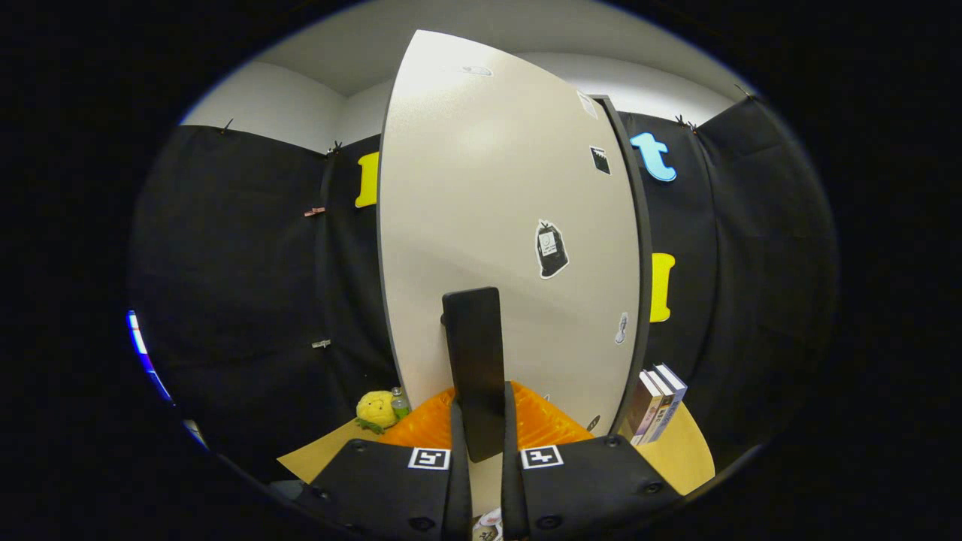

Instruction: Open the shoe cabinet door, grab the shoes and put them into the shoe cabinet, then close the shoe cabinet door.

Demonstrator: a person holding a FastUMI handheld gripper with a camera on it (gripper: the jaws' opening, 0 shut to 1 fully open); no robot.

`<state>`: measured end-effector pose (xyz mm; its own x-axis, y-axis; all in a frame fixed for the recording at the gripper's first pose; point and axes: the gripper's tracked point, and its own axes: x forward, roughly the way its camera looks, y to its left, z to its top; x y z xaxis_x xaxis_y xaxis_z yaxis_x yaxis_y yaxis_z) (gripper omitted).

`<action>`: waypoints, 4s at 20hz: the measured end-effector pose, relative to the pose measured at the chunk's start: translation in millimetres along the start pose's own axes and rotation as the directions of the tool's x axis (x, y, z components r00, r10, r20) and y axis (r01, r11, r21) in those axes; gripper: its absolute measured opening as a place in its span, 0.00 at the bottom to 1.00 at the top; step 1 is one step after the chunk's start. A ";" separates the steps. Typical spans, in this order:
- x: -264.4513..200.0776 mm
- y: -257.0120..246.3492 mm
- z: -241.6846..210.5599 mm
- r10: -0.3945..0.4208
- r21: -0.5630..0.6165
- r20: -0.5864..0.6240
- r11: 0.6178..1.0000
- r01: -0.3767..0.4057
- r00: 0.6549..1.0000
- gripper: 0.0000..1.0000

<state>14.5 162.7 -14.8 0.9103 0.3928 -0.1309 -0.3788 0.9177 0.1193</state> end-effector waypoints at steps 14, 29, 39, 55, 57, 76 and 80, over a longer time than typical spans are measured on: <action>-57.5 -97.6 12.6 -0.235 -0.022 0.014 0.972 0.235 0.972 0.18; -80.7 -141.5 29.1 -0.332 0.003 0.049 0.943 0.332 0.942 0.12; -97.0 -137.7 33.5 -0.394 -0.037 0.092 0.917 0.398 0.915 0.12; -103.9 21.4 -32.8 -0.001 0.056 0.021 0.998 0.000 1.000 0.99; -87.5 27.4 -74.1 -0.006 0.103 -0.095 0.995 0.016 0.995 1.00; -10.8 26.2 -412.3 -0.205 0.038 -0.655 0.952 0.303 0.727 0.70; 12.0 14.9 -440.0 -0.257 0.001 -0.672 0.938 0.348 0.695 0.58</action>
<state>-53.7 207.0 -447.7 0.6175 0.0769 -0.7828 -0.0385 0.9970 0.0676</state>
